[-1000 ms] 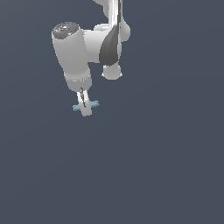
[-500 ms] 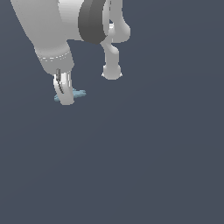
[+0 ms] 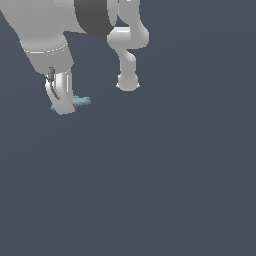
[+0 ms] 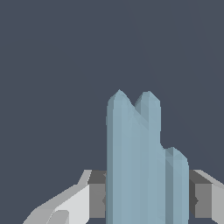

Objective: Pick up the object and move it to a goal position.

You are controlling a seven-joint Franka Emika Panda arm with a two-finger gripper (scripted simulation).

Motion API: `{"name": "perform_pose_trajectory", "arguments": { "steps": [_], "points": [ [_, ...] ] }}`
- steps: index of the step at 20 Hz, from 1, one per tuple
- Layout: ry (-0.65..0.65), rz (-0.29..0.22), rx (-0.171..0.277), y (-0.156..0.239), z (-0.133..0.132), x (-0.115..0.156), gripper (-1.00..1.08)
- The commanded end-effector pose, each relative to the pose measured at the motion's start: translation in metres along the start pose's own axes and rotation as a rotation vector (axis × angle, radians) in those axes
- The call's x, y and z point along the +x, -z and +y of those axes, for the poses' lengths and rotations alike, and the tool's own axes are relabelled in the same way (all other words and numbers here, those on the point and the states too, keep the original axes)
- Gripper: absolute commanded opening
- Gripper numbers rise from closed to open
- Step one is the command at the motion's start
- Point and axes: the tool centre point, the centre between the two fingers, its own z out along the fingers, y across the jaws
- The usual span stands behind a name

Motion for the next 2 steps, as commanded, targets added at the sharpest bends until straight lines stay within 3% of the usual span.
{"name": "perform_pose_trajectory", "arguments": {
  "steps": [1,2],
  "points": [
    [0.001,0.0,-0.001,0.0024,-0.0005,0.0014,-1.0],
    [0.001,0.0,-0.001,0.0026,-0.0005,0.0015,-1.0]
  ]
}}
